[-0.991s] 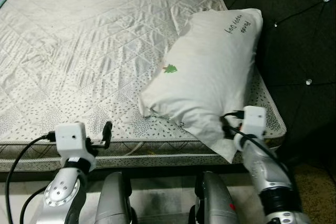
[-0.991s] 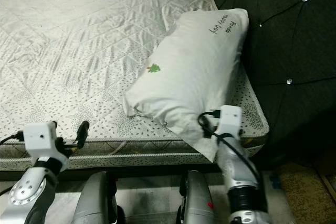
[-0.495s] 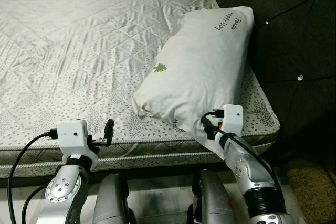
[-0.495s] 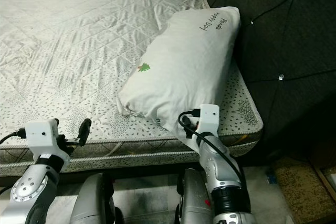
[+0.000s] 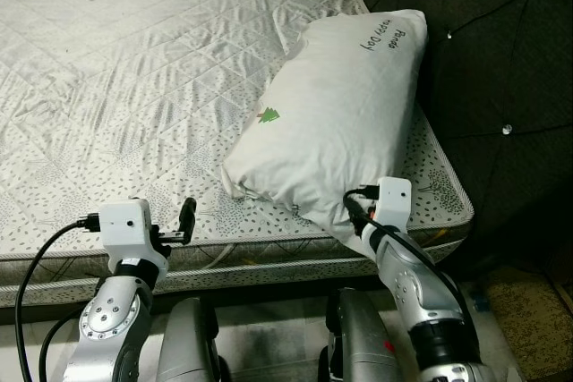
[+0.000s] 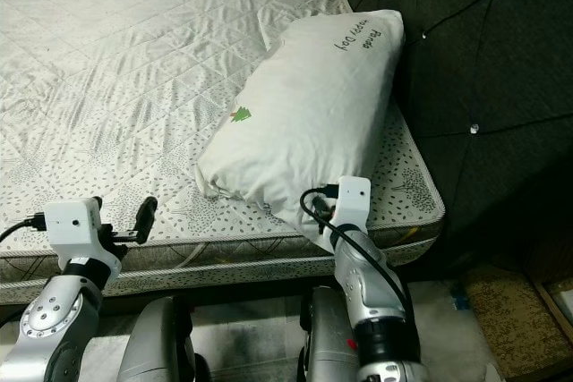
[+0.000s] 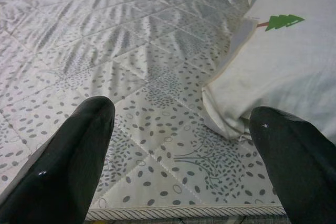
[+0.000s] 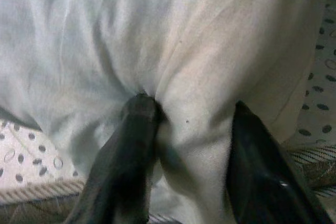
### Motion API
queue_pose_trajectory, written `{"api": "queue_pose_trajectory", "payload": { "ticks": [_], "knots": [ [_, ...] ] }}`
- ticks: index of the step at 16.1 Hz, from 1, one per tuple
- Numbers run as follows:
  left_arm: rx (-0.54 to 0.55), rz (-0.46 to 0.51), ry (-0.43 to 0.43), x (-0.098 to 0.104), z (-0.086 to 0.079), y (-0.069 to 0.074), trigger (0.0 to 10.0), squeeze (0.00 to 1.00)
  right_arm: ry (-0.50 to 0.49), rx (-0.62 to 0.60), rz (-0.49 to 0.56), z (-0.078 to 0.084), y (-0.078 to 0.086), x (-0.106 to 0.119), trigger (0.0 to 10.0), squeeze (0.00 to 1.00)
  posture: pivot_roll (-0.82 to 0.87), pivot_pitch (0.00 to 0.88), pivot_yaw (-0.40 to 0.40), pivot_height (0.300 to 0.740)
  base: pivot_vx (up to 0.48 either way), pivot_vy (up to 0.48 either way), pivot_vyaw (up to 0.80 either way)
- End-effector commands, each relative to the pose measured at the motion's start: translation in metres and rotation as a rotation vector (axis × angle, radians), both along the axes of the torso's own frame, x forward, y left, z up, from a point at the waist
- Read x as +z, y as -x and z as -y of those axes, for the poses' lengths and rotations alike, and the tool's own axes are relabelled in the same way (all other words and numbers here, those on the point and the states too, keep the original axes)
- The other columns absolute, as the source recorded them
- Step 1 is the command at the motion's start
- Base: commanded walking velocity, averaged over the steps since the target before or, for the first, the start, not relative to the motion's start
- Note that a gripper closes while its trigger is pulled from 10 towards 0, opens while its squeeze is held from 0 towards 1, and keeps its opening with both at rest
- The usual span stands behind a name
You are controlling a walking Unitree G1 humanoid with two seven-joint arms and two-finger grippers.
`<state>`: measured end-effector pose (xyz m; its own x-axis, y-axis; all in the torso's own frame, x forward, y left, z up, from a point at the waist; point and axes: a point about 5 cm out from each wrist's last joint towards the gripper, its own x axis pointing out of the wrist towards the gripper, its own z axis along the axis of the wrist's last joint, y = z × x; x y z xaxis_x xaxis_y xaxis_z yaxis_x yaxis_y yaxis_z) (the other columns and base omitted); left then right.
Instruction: Clean up the room
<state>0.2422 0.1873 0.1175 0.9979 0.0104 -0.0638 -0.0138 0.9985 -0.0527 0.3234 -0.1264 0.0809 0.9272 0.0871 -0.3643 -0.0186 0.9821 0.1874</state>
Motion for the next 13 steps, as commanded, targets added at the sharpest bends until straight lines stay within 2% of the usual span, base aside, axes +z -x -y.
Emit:
{"api": "queue_pose_trajectory", "payload": {
  "ticks": [1, 6, 13],
  "knots": [
    [-0.002, -0.017, -0.002, -0.0034, -0.0003, 0.0009, 10.0, 0.0, -0.041, 0.014, -0.007, -0.01, -0.0014, -0.0014, 0.0, 0.0, -0.02, 0.188, -0.021, 0.586, 0.0, 0.0, 0.0],
    [0.003, -0.01, -0.002, -0.0025, -0.0001, 0.0003, 10.0, 0.0, -0.064, 0.008, 0.023, -0.019, -0.0077, 0.0036, 0.0, 0.0, -0.02, 0.187, -0.025, 0.586, 0.0, 0.0, 0.0],
    [-0.001, -0.002, 0.004, -0.0018, 0.0024, -0.0017, 10.0, 0.0, -0.043, 0.007, 0.022, -0.0167, -0.0095, 0.0001, 0.0, 0.0, -0.02, 0.167, -0.03, 0.586, 0.0, 0.0, 0.0]
  ]
}}
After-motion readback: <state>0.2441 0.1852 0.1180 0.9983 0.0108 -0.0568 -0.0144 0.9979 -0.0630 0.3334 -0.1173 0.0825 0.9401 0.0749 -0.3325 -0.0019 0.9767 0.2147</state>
